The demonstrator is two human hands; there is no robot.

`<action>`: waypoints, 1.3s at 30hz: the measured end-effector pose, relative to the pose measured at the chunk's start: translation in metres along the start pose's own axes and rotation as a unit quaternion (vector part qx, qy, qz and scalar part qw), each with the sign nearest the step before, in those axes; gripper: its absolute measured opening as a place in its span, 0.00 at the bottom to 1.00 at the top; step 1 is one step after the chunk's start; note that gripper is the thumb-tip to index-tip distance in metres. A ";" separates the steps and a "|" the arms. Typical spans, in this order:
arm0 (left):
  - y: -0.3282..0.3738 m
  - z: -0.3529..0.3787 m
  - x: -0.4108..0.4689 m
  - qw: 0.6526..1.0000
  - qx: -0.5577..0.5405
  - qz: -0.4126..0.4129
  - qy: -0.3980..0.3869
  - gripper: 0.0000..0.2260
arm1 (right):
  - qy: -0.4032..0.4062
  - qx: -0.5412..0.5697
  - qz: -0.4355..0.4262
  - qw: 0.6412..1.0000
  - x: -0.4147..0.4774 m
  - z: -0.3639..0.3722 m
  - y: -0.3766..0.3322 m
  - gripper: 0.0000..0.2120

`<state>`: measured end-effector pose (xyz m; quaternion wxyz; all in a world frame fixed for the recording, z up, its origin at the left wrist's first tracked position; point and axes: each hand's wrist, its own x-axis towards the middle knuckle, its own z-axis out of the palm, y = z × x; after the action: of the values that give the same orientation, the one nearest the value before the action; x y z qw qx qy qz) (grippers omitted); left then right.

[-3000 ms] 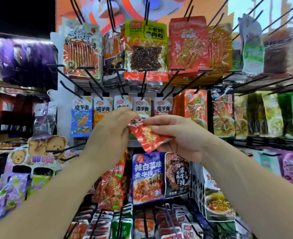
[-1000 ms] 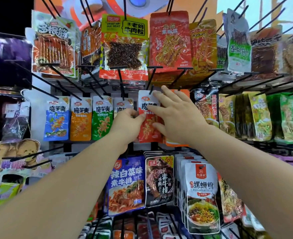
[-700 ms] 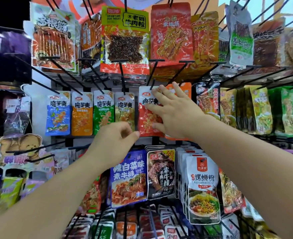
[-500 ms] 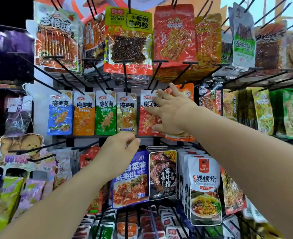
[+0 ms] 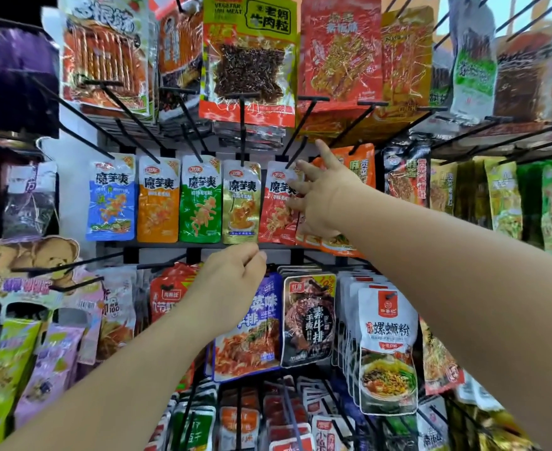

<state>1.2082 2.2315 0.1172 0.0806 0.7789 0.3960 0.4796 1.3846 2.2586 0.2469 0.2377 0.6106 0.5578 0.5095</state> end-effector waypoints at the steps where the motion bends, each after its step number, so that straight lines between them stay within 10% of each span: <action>1: 0.000 0.001 0.000 1.000 -0.001 -0.003 0.003 0.18 | 0.004 -0.001 0.000 1.000 -0.002 0.002 0.000 0.32; 14: 0.006 0.001 0.000 1.000 -0.007 -0.029 0.005 0.19 | 0.033 0.009 -0.003 0.999 -0.015 0.007 -0.007 0.33; 24: 0.012 -0.047 -0.061 0.995 -0.073 0.001 0.070 0.09 | 0.144 0.267 -0.010 0.953 -0.114 -0.019 -0.035 0.26; 39: -0.166 -0.094 -0.364 0.964 0.195 -0.130 -0.126 0.28 | 0.016 0.586 -0.153 0.795 -0.305 -0.045 -0.378 0.31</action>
<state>0.9601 2.0666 -0.1653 0.0380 0.7756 0.5664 0.2761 1.2216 2.0644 -0.1700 -0.1000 0.5317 0.8395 0.0512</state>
